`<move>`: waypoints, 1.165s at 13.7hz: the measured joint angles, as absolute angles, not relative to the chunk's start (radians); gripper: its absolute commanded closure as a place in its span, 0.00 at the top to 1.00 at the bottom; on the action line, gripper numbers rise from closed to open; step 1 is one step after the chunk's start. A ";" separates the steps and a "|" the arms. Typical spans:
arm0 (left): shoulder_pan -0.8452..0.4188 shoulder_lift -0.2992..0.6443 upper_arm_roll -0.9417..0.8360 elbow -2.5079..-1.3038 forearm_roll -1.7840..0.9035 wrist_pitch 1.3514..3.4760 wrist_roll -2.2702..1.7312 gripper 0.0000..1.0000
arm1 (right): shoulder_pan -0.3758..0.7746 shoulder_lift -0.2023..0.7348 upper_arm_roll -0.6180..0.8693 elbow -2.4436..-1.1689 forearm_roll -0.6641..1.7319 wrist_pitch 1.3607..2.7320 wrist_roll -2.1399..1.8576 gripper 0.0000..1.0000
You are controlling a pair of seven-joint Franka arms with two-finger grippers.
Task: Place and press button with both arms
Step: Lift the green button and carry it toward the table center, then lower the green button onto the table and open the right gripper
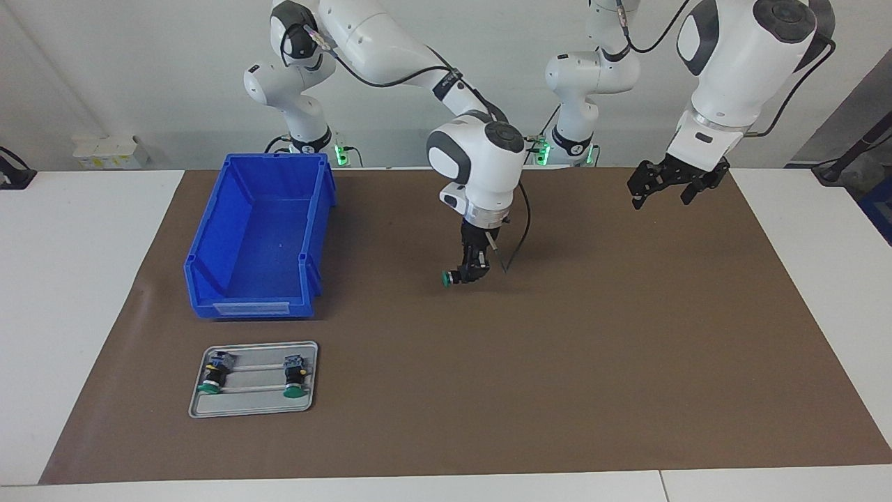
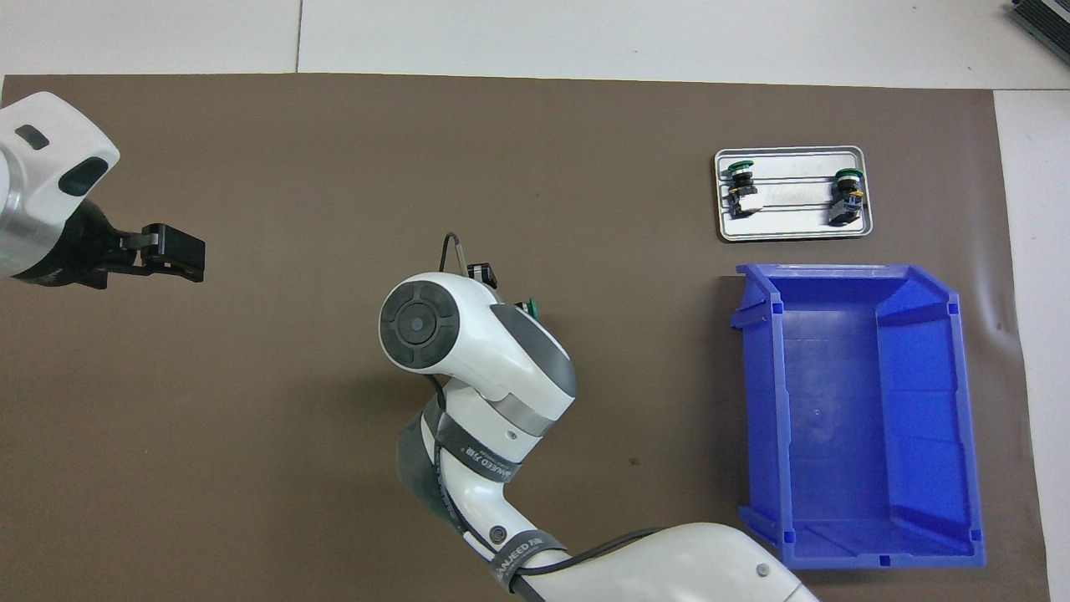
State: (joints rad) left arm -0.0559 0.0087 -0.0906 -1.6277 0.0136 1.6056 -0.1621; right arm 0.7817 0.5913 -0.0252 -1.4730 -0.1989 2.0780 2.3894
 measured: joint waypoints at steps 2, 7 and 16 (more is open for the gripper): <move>-0.057 0.009 -0.095 -1.628 0.014 1.606 -0.162 1.00 | 0.804 0.618 -0.025 -1.465 -0.200 2.114 2.465 0.00; -0.064 0.009 -0.111 -1.628 0.014 1.606 -0.162 1.00 | 0.807 0.617 -0.027 -1.459 -0.200 2.154 2.523 0.00; -0.102 0.008 -0.120 -1.628 0.013 1.624 -0.160 1.00 | 0.819 0.599 -0.030 -1.490 -0.237 2.178 2.401 1.00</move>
